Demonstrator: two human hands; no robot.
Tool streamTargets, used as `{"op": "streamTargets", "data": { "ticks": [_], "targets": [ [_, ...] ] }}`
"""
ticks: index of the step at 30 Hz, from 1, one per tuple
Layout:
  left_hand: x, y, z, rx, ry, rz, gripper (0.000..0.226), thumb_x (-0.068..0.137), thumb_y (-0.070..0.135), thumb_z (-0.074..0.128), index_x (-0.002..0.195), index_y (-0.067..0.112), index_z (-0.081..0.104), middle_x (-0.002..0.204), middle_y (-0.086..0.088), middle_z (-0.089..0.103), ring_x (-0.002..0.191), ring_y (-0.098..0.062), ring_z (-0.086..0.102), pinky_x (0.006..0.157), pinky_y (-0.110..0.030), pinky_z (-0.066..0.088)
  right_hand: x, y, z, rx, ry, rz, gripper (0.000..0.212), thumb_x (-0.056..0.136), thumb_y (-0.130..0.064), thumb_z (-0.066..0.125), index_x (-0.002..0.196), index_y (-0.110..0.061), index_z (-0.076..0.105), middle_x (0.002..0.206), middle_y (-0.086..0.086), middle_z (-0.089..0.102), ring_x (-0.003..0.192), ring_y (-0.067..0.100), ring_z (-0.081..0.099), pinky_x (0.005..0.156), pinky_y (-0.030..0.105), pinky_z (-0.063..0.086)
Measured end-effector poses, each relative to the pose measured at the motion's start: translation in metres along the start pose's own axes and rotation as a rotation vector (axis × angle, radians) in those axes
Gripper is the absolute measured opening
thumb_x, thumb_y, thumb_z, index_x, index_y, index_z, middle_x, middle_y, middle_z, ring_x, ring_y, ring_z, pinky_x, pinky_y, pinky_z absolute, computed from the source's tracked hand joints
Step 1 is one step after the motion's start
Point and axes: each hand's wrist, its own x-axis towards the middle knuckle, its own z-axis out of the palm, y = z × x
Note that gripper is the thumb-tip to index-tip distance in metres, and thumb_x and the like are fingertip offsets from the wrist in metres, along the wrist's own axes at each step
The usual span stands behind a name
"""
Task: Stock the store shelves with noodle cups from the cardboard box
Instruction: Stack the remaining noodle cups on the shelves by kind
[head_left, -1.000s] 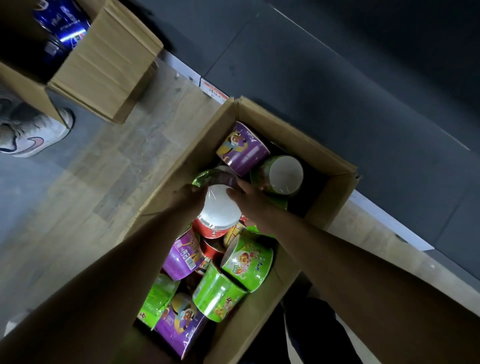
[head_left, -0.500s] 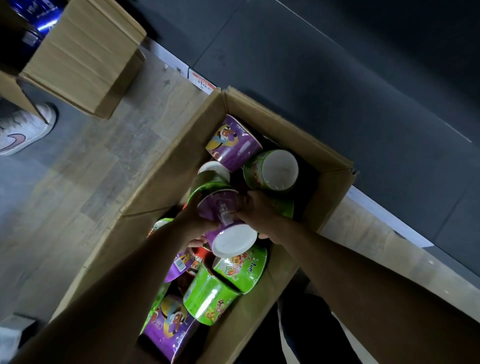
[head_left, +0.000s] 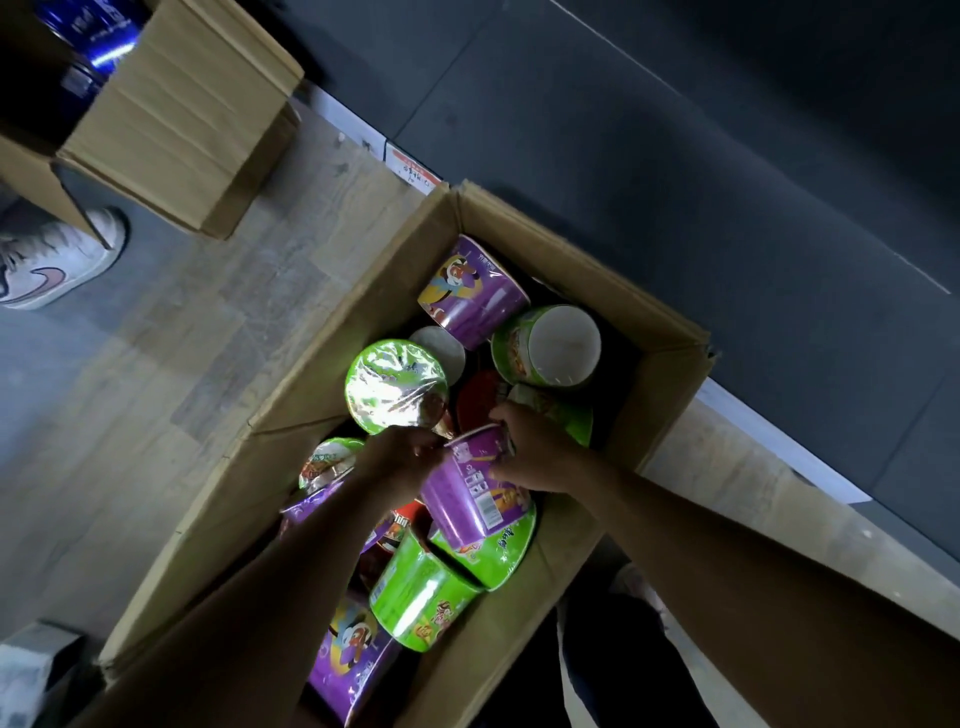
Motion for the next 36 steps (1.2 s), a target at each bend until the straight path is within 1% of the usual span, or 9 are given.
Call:
{"op": "streamTargets", "data": {
  "ticks": [6, 9, 12, 20, 24, 27, 30, 33, 36],
  "targets": [
    [-0.021, 0.013, 0.015, 0.072, 0.102, 0.029, 0.020, 0.086, 0.042, 0.064, 0.098, 0.031, 0.075, 0.093, -0.005, 0.073, 0.091, -0.022, 0.066, 0.065, -0.024, 0.036, -0.019, -0.013, 0.009, -0.285, 0.026, -0.187, 0.059, 0.076, -0.029, 0.071, 0.131, -0.022, 0.050, 0.132, 0.003, 0.053, 0.127, 0.023, 0.041, 0.100, 0.035, 0.041],
    [-0.035, 0.021, 0.020, 0.118, 0.130, 0.119, 0.018, 0.084, 0.041, 0.065, 0.091, 0.029, 0.076, 0.089, -0.004, 0.072, 0.087, -0.021, 0.066, 0.064, -0.024, 0.037, -0.028, -0.016, 0.012, -0.368, 0.073, -0.241, 0.044, 0.077, -0.028, 0.067, 0.119, -0.019, 0.059, 0.115, 0.011, 0.061, 0.111, 0.031, 0.054, 0.092, 0.038, 0.045],
    [-0.055, 0.034, 0.018, 0.148, 0.168, 0.188, 0.019, 0.085, 0.040, 0.064, 0.090, 0.027, 0.077, 0.090, -0.003, 0.072, 0.088, -0.020, 0.066, 0.067, -0.025, 0.039, -0.042, -0.021, 0.004, -0.344, 0.041, -0.211, 0.026, 0.080, -0.029, 0.064, 0.101, -0.015, 0.068, 0.101, 0.013, 0.066, 0.101, 0.033, 0.060, 0.084, 0.038, 0.048],
    [-0.127, 0.074, -0.007, 0.290, 0.252, 0.242, 0.036, 0.090, 0.052, 0.052, 0.097, 0.022, 0.072, 0.097, -0.004, 0.069, 0.094, -0.019, 0.064, 0.068, -0.026, 0.036, -0.115, -0.055, -0.040, -0.265, 0.048, -0.245, 0.037, 0.078, -0.040, 0.067, 0.099, -0.010, 0.073, 0.093, 0.012, 0.072, 0.089, 0.025, 0.067, 0.080, 0.039, 0.051],
    [-0.170, 0.098, -0.040, 0.295, 0.265, 0.314, 0.033, 0.091, 0.050, 0.051, 0.108, 0.028, 0.069, 0.108, 0.000, 0.066, 0.103, -0.014, 0.059, 0.066, -0.019, 0.027, -0.165, -0.088, -0.069, -0.330, 0.077, -0.305, 0.033, 0.082, -0.032, 0.067, 0.109, -0.013, 0.069, 0.108, 0.011, 0.069, 0.105, 0.026, 0.061, 0.089, 0.042, 0.048],
    [-0.205, 0.119, -0.073, 0.337, 0.289, 0.401, 0.037, 0.092, 0.053, 0.048, 0.123, 0.038, 0.060, 0.118, 0.001, 0.058, 0.112, -0.013, 0.053, 0.081, -0.019, 0.033, -0.204, -0.117, -0.096, -0.305, 0.085, -0.285, 0.032, 0.086, -0.030, 0.065, 0.116, -0.019, 0.067, 0.117, 0.007, 0.066, 0.112, 0.022, 0.059, 0.094, 0.036, 0.047],
    [-0.245, 0.147, -0.115, 0.278, 0.299, 0.511, 0.040, 0.077, 0.063, 0.052, 0.112, 0.046, 0.065, 0.108, 0.002, 0.065, 0.104, -0.014, 0.060, 0.082, -0.016, 0.036, -0.239, -0.144, -0.121, -0.311, 0.117, -0.322, 0.032, 0.086, -0.027, 0.065, 0.118, -0.028, 0.066, 0.117, 0.001, 0.067, 0.108, 0.015, 0.062, 0.093, 0.034, 0.050],
    [-0.268, 0.169, -0.156, 0.334, 0.379, 0.598, 0.033, 0.073, 0.054, 0.053, 0.087, 0.035, 0.077, 0.086, 0.010, 0.070, 0.083, 0.000, 0.064, 0.067, -0.001, 0.029, -0.275, -0.172, -0.149, -0.294, 0.178, -0.349, 0.035, 0.084, -0.024, 0.065, 0.118, -0.031, 0.064, 0.114, -0.002, 0.069, 0.105, 0.011, 0.062, 0.091, 0.031, 0.051],
    [-0.298, 0.193, -0.189, 0.189, 0.268, 0.562, 0.019, 0.083, 0.027, 0.065, 0.094, 0.016, 0.076, 0.099, -0.004, 0.070, 0.094, -0.014, 0.063, 0.080, -0.016, 0.045, -0.315, -0.197, -0.180, -0.393, 0.264, -0.387, 0.037, 0.080, -0.028, 0.065, 0.117, -0.032, 0.063, 0.109, 0.001, 0.069, 0.101, 0.013, 0.064, 0.086, 0.028, 0.050]
  ]
}}
